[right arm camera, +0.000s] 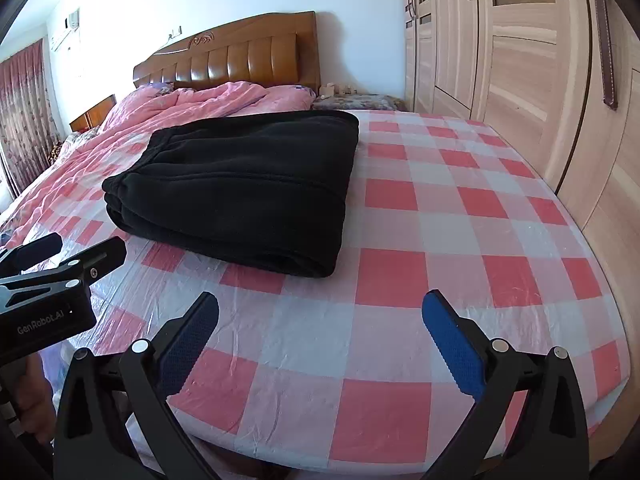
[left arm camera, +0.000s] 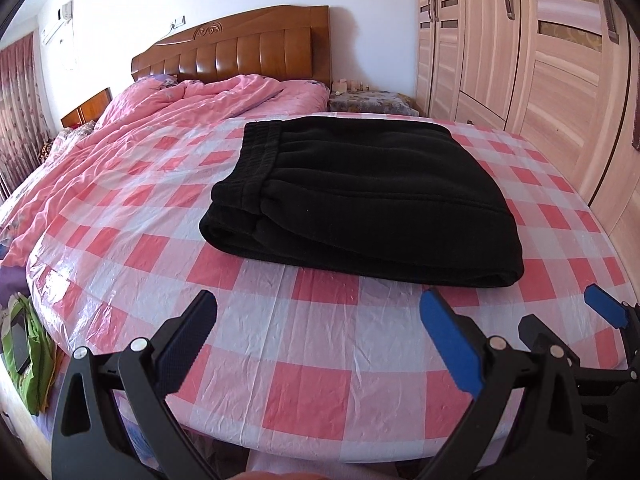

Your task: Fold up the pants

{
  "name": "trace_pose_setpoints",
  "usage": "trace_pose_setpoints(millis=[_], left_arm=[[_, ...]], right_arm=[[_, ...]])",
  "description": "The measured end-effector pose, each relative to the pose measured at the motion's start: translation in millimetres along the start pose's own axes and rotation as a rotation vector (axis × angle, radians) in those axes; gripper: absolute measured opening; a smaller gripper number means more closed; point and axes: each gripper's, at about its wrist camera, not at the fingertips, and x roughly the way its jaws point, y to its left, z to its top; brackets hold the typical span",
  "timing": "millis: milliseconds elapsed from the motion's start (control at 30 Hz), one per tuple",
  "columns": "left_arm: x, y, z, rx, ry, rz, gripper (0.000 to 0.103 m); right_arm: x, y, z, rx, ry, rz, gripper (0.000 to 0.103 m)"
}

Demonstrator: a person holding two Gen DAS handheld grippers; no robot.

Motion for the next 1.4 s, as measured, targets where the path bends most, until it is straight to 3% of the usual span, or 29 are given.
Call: trace_pose_setpoints(millis=[1400], left_arm=[[2.9, 4.2, -8.1, -0.001, 0.015, 0.0, 0.101]], right_arm=[[2.3, 3.0, -4.9, 0.006, 0.014, 0.014, 0.098]])
